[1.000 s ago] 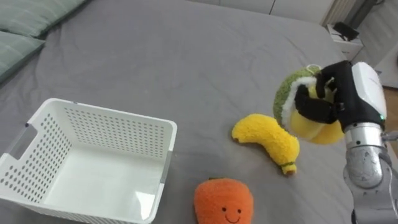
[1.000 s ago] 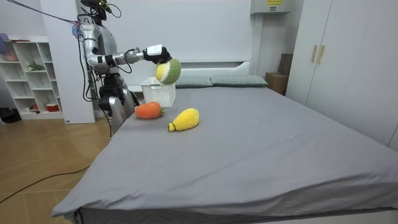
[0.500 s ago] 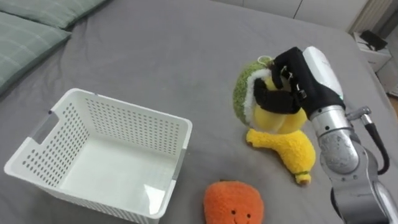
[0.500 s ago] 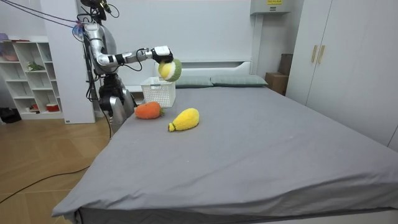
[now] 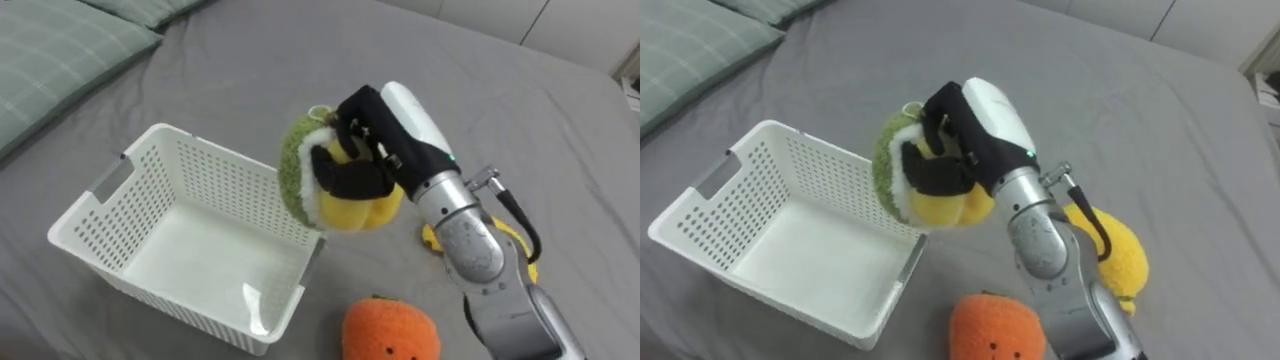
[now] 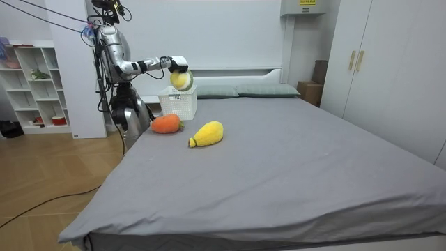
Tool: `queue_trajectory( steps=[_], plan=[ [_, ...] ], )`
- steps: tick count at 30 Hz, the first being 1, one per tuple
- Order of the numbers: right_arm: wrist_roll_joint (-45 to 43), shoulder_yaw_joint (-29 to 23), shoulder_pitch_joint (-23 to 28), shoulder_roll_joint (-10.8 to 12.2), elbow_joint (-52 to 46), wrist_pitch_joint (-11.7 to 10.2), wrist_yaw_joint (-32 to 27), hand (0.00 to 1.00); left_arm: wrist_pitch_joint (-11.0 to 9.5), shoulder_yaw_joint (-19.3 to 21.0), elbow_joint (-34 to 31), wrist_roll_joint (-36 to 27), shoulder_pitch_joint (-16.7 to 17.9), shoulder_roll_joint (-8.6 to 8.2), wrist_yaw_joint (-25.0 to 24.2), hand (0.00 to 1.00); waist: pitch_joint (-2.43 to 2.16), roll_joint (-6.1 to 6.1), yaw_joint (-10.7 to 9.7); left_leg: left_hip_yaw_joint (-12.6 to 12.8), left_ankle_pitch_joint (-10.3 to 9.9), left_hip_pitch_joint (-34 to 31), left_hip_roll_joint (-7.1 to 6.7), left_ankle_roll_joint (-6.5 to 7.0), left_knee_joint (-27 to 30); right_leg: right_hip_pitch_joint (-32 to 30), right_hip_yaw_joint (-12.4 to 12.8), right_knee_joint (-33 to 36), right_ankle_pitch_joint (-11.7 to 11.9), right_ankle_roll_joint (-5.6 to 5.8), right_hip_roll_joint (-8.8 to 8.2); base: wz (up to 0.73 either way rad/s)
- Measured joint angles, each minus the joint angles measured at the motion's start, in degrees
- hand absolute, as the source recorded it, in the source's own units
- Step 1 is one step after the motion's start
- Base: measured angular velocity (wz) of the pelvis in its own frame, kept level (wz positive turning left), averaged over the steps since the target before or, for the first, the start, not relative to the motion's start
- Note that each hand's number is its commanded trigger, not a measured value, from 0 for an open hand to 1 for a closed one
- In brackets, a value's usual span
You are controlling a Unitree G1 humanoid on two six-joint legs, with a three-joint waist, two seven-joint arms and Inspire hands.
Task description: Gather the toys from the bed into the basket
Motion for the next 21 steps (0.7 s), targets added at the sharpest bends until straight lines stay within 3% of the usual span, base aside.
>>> queue_trajectory(
  steps=[10,12,15,16,17,21],
  plan=[
    [0.99,3.79,-0.65,1.57,0.01,0.85,1.14,1.00,0.11,-1.43,-1.89,-0.18,-0.04,-0.39,0.24,0.00,0.13,-0.05,2.59,-0.16,0.16,-0.55,-0.16,0.11,-0.03,-0.53,-0.41,0.04,0.07,0.11,-0.37,0.01],
    [1.00,4.44,-0.77,1.80,0.01,0.84,1.15,0.66,0.05,-2.57,-2.77,-0.20,-0.24,-0.51,0.21,0.00,0.19,0.01,3.01,-0.16,0.16,-0.60,-0.16,0.12,-0.03,-0.59,-0.48,0.04,0.08,0.12,-0.31,0.00],
    [1.05,6.39,-2.15,2.06,0.01,0.85,1.14,0.50,-0.14,-3.94,-3.29,-0.21,-0.76,-0.47,0.20,0.00,0.56,0.10,3.07,-0.21,0.27,-0.92,-0.20,0.19,0.00,-0.73,-1.16,0.04,0.08,0.14,-0.33,0.04],
    [1.02,6.70,-2.51,2.25,0.01,0.85,1.13,0.15,-0.13,-4.37,-3.33,-0.18,-1.03,-0.44,0.19,0.00,0.61,0.09,3.19,-0.25,0.31,-1.06,-0.22,0.21,-0.03,-0.82,-1.27,0.04,0.09,0.15,-0.29,0.05],
    [0.99,6.82,-2.56,2.40,0.01,0.85,1.13,0.00,-0.13,-4.60,-3.45,-0.17,-1.04,-0.42,0.17,0.00,0.61,0.09,3.25,-0.26,0.31,-1.07,-0.23,0.22,-0.04,-0.83,-1.31,0.04,0.10,0.16,-0.29,0.00],
    [0.83,8.24,-2.58,3.10,0.04,0.87,1.04,0.00,-0.12,-4.64,-3.73,-0.11,-1.12,-0.44,0.17,0.00,0.63,0.03,3.34,-1.03,0.32,-1.31,-0.46,0.24,-0.06,-0.90,-1.60,-0.04,0.10,0.19,-0.30,0.05]
  ],
)
